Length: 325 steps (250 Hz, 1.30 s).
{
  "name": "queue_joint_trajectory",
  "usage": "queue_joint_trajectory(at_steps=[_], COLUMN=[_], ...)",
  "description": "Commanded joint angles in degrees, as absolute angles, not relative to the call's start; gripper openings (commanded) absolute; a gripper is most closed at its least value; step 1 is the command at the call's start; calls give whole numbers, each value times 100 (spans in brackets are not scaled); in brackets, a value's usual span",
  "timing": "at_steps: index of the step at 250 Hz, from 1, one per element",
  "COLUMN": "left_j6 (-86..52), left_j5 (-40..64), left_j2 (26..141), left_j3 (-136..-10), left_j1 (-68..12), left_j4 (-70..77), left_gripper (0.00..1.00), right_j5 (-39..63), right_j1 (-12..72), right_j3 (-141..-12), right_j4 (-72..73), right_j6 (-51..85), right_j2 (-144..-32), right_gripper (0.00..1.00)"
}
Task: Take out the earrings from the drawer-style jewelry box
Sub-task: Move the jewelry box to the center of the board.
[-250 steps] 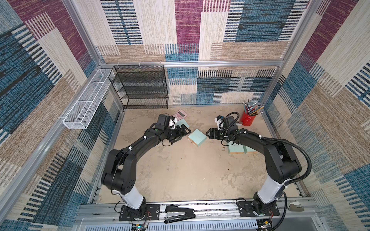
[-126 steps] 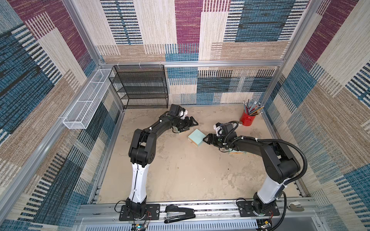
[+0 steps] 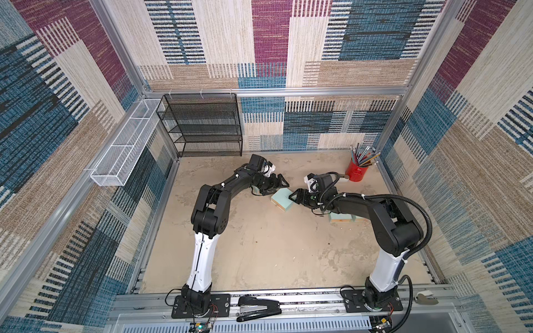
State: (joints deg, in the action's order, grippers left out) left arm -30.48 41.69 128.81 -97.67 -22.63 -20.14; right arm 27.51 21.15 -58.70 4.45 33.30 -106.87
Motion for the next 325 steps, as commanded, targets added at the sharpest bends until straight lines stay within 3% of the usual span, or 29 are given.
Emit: queue_joint_trajectory(at_steps=[1, 156, 249, 325], left_j6=[-3404, -4362, -4529, -4822], left_j5=[4486, 4680, 4446, 4149], left_j2=[12683, 11428, 9789, 8337], left_j3=[-9376, -6905, -4478, -2955], left_j1=[-2265, -2292, -2389, -2982], left_j4=[-1432, 333, 835, 846], left_gripper=[88, 88, 88, 90], right_j5=[2877, 3251, 3217, 2883], right_j1=[2114, 2645, 3571, 4271], right_j3=[-6061, -5946, -5182, -4250], right_j4=[554, 676, 1090, 1870], right_j6=[3200, 2686, 2810, 3489], right_j2=[-10874, -10989, -10518, -9859], right_gripper=[73, 68, 68, 70])
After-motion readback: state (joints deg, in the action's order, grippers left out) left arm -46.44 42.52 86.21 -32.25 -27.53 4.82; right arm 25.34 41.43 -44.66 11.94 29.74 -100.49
